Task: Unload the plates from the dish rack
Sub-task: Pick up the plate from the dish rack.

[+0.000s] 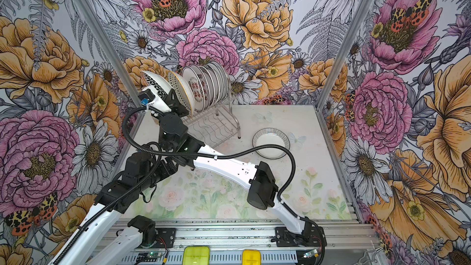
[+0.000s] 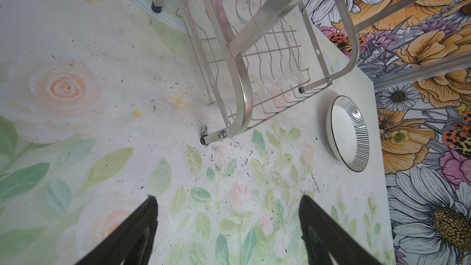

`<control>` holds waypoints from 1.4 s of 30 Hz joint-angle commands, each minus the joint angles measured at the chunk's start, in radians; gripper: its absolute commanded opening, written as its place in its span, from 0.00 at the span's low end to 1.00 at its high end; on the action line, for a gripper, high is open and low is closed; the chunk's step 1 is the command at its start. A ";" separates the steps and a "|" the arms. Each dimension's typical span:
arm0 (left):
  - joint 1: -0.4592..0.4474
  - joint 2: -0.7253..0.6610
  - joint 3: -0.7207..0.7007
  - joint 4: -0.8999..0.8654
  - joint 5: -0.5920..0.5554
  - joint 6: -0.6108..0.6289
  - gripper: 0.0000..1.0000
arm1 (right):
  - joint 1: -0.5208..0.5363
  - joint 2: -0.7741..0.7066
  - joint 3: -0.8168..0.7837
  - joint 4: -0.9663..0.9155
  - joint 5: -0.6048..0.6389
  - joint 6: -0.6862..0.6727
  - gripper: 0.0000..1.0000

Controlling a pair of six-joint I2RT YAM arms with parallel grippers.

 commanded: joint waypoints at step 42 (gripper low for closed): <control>-0.133 0.126 0.133 0.127 -0.043 0.027 0.84 | -0.056 -0.686 -0.583 0.253 0.025 -0.064 0.00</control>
